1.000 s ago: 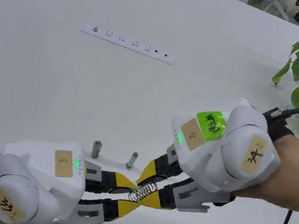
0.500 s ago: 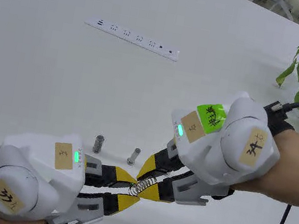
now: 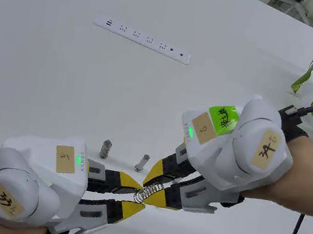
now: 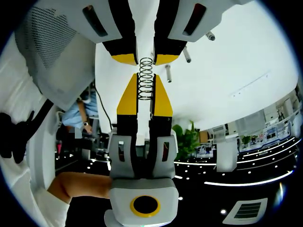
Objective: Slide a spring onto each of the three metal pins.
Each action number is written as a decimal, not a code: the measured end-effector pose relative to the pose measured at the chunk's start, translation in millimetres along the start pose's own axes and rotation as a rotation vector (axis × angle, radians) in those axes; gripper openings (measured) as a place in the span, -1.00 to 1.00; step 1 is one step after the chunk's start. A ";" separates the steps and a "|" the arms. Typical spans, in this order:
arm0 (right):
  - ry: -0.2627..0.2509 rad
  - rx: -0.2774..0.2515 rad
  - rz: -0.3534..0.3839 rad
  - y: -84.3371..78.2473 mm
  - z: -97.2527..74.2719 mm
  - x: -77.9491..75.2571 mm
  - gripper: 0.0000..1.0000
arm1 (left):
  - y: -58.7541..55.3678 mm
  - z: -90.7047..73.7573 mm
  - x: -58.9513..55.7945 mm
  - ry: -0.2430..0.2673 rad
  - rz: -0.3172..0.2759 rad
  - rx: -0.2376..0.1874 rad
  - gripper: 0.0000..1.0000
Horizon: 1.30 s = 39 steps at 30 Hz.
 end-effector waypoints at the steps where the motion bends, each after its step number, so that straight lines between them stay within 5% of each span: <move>1: -0.001 0.000 0.002 -0.2 -0.1 -0.3 -0.76 | -0.5 -0.5 0.3 0.003 -0.001 0.001 -0.72; 19: -0.089 0.020 0.059 -9.8 -15.7 -26.1 -0.76 | -18.7 -28.4 19.4 0.097 -0.017 0.030 -0.27; 23: -0.118 0.040 0.076 -14.5 -16.4 -35.9 -0.76 | -26.1 -33.4 25.3 0.120 0.004 0.051 -0.03; 39: -0.159 0.106 0.156 -34.5 -0.2 -71.2 -0.76 | -36.0 -47.4 42.6 0.160 -0.036 0.001 0.73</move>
Point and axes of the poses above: the centre of the closed fingertips' face, and the gripper's own axes: z roughly forward along the fingers, x roughly to its left, y roughly out of its top, the point moved 7 cm from there along -z, roughly backward along the fingers, and after that the axes turned 2 degrees about y, right-handed, at the moved point
